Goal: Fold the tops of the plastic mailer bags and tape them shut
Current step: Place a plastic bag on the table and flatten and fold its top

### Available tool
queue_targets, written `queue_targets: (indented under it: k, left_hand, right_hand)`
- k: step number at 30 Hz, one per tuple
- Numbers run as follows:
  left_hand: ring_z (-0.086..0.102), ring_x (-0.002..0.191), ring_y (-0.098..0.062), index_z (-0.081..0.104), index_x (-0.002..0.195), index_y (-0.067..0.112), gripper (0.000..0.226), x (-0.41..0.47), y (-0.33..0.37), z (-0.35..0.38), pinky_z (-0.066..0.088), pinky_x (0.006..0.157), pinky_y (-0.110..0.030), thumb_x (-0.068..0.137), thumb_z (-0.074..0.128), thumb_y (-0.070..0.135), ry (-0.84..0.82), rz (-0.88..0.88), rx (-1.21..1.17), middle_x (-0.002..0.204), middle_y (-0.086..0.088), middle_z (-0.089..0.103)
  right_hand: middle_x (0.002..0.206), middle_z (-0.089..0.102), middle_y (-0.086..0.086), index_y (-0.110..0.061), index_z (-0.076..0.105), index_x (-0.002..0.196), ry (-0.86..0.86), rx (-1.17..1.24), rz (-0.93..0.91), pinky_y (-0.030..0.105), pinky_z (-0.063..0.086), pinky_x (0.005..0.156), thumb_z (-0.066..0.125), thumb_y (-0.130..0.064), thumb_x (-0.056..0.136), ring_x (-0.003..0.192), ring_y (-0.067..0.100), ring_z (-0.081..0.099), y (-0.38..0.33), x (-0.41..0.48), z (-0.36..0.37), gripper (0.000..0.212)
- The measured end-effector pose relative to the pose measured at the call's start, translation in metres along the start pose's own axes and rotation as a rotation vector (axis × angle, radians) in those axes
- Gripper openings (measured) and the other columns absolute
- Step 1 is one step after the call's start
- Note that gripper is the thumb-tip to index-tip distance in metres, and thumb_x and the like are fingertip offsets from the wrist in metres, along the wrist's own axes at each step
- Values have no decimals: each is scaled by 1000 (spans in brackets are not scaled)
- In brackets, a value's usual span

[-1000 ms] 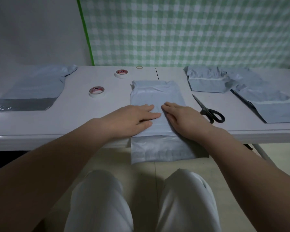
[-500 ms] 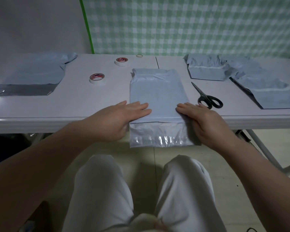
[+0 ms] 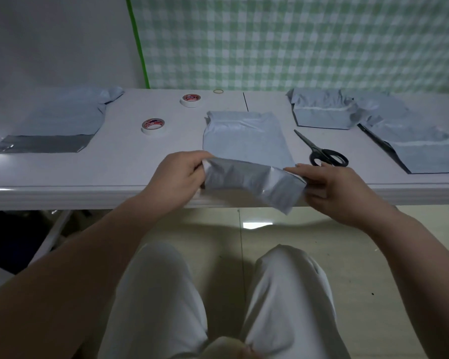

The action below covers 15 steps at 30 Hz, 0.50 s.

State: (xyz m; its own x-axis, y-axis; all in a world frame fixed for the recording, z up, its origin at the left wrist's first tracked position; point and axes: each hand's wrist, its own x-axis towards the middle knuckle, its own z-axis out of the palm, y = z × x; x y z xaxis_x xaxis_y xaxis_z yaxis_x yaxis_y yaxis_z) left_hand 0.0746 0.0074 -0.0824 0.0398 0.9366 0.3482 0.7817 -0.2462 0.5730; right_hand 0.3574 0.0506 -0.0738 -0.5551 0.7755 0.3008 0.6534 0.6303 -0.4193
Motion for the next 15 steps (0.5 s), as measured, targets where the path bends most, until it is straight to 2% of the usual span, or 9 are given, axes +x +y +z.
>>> queue_targets:
  k: [2,4,5,6,8,11,13,15]
  left_hand:
    - [62,85,-19,68,96,13,21,6,2,5,43,69,-21,93,48,20,84,-73,-2,84,1,68]
    - [60,83,-22,65,90,9,20,11,5,9,39,68,-28,96,48,20,135,-130,30,84,-6,68]
    - [60,81,-23,63,86,9,22,13,7,11,39,68,-29,97,47,21,151,-153,25,81,-8,67]
    - [58,77,-23,60,82,12,22,14,10,13,39,65,-26,97,47,20,166,-177,19,75,-7,64]
    - [56,72,-22,58,79,16,21,17,15,16,35,58,-23,96,47,21,211,-229,26,70,-3,61]
    - [56,79,-22,64,92,11,23,21,15,22,36,64,-29,96,46,26,288,-280,40,81,-4,65]
    - [52,72,-22,57,76,14,26,23,13,25,32,60,-31,95,47,28,314,-315,50,70,-1,57]
    - [41,62,-23,37,61,17,37,24,12,27,24,55,-33,94,49,28,330,-335,93,56,1,38]
  right_hand:
    - [92,66,-20,-35,63,116,-28,19,62,6,40,82,65,10,74,88,4,60,-3,2,-4,62]
    - [83,59,-28,-32,66,114,-7,27,134,-1,35,75,71,-4,79,80,-6,57,-7,5,-4,46]
    - [80,56,-30,-31,68,111,23,34,158,0,32,78,69,-8,82,79,-7,56,-10,8,-3,37]
    - [77,55,-29,-28,70,107,62,33,190,8,32,83,66,-9,83,80,-3,55,-12,12,-2,31]
    - [71,59,-18,-20,73,99,153,23,276,23,33,80,59,-5,84,78,12,54,-16,21,2,25]
    - [69,66,7,-9,68,78,314,-36,364,33,38,81,54,-13,86,75,31,55,-17,34,16,16]
    - [57,57,10,-9,54,61,406,-82,421,37,39,85,53,-26,89,65,35,50,-16,40,27,34]
    - [49,48,8,-13,41,53,476,-121,431,39,38,89,52,-29,89,59,34,45,-14,43,38,41]
